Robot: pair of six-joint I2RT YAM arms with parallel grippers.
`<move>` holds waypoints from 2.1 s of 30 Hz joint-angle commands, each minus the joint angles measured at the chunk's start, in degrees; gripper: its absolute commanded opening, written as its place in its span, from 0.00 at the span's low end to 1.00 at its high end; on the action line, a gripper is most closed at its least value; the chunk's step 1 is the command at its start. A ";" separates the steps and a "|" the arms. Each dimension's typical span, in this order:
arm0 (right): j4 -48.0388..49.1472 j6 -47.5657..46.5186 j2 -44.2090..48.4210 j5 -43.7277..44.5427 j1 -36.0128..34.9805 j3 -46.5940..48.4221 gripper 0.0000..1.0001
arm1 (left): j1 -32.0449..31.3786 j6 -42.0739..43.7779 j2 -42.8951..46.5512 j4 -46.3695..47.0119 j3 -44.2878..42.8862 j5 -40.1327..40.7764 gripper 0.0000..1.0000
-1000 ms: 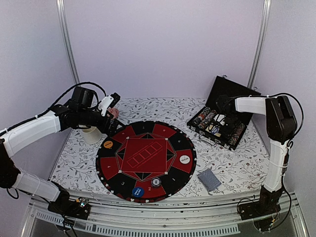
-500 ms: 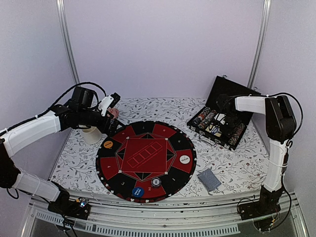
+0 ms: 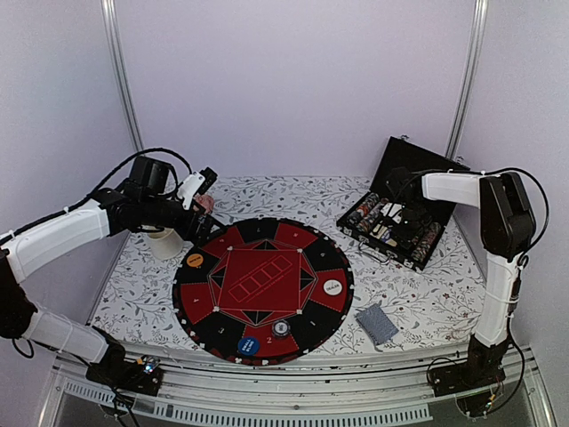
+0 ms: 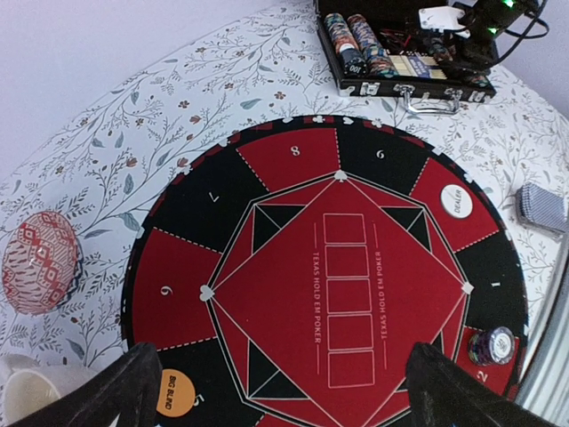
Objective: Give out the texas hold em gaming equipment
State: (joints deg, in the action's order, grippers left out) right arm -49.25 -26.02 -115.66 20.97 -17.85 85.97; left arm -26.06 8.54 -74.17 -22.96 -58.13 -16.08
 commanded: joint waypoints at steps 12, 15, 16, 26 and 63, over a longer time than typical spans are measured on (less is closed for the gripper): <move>0.15 -0.87 -2.91 0.58 1.94 2.62 0.64 | 0.93 -0.19 -0.53 0.64 1.00 -0.72 0.98; 0.12 -0.87 -3.25 -0.76 1.92 2.64 0.61 | 0.88 -0.23 -0.44 0.57 1.00 -0.73 0.98; 0.10 -0.87 -3.38 -0.91 1.94 2.56 0.60 | 0.90 -0.21 -0.44 0.63 1.04 -0.71 0.98; 0.44 -1.14 -5.66 -1.66 2.48 2.27 0.56 | 0.92 -0.19 -0.18 0.63 1.14 -0.89 0.98; 4.81 36.44 3.04 -60.14 -20.94 20.81 0.02 | -16.42 11.30 10.18 9.60 4.29 10.93 0.98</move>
State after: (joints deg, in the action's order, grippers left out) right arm -55.86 -0.43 -110.63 -16.10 -33.23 112.40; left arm -35.92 15.44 -62.78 -14.83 -52.66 -12.95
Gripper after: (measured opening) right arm 0.310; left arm 0.968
